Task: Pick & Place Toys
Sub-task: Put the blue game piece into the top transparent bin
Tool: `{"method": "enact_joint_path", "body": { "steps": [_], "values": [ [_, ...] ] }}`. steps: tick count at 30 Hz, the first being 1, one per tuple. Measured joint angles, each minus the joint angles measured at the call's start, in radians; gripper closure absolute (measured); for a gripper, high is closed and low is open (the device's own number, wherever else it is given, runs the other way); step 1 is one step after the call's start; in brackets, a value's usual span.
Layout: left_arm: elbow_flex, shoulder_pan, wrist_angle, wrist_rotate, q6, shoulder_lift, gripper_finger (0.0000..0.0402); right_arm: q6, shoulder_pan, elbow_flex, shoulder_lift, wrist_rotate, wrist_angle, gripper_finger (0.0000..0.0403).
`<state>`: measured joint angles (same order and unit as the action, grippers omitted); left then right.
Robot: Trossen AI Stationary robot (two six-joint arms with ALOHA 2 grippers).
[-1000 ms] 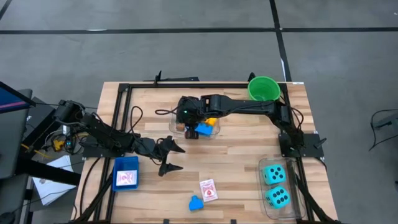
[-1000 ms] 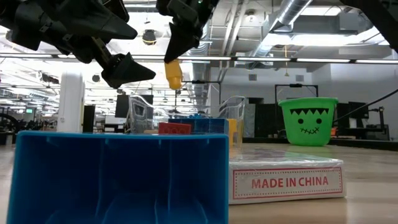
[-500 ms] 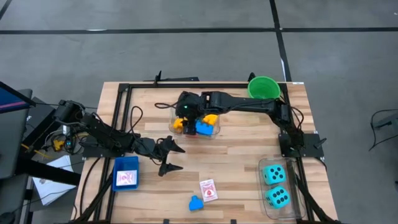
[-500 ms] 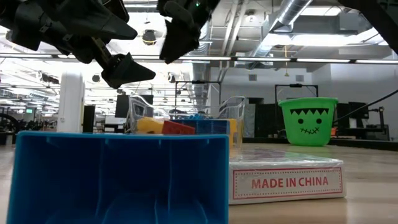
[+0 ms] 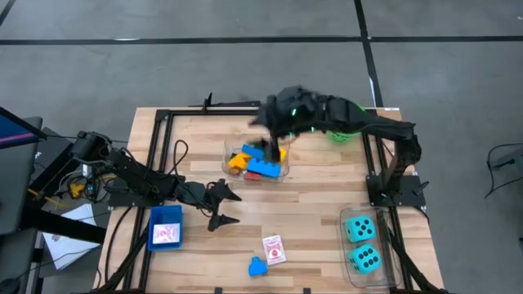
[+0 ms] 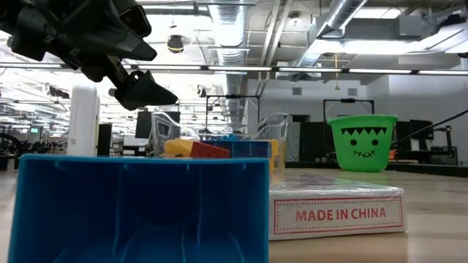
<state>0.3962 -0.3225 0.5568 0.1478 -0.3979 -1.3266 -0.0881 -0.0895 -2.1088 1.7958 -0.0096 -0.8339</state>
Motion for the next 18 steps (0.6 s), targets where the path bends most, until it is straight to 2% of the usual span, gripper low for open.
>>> {"method": "enact_joint_path", "body": {
  "steps": [3,9,13,16,18],
  "values": [
    [0.000,-0.008,0.000,0.000,-0.010,0.000,0.0004,0.002,0.010,0.008,-0.023,0.007,-0.125,0.0143],
    [0.000,-0.039,0.003,0.000,-0.027,0.000,0.0004,0.055,-0.003,0.000,-0.217,0.092,-0.160,0.0143],
    [0.000,-0.040,0.007,0.015,-0.033,0.000,0.0004,0.093,0.040,0.002,-0.266,0.125,-0.089,0.0143],
    [0.000,-0.040,0.010,0.022,-0.034,0.000,0.0004,0.023,0.126,0.003,-0.276,0.208,-0.020,0.0143],
    [0.000,-0.040,0.010,0.028,-0.036,0.000,0.0004,-0.022,0.177,0.038,-0.292,0.226,0.057,0.0143]
  ]
}}
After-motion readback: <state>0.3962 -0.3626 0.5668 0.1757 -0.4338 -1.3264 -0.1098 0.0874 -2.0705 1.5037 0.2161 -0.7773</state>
